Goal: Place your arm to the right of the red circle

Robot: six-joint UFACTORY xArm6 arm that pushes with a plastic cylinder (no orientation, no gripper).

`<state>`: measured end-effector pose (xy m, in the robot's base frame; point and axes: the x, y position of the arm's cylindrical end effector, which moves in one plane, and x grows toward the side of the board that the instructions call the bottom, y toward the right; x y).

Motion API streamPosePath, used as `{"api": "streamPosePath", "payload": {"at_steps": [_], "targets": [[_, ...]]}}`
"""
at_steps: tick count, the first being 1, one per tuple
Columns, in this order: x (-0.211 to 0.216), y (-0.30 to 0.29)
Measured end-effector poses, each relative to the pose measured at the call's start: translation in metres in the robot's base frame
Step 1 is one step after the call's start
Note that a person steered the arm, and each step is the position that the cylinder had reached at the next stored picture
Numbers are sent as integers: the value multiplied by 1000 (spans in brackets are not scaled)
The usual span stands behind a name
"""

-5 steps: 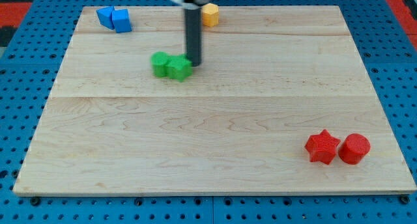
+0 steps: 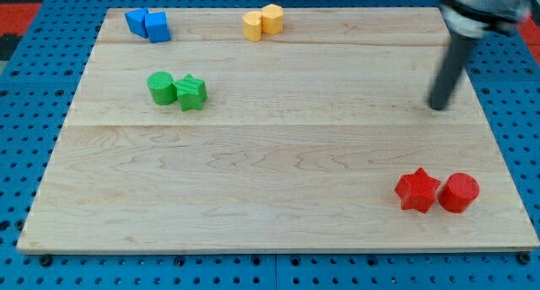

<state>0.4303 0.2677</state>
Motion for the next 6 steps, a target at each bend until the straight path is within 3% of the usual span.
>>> {"api": "streamPosePath", "payload": {"at_steps": [1, 2, 4, 6], "targets": [[58, 77], [100, 75], [120, 5], [135, -25]]}}
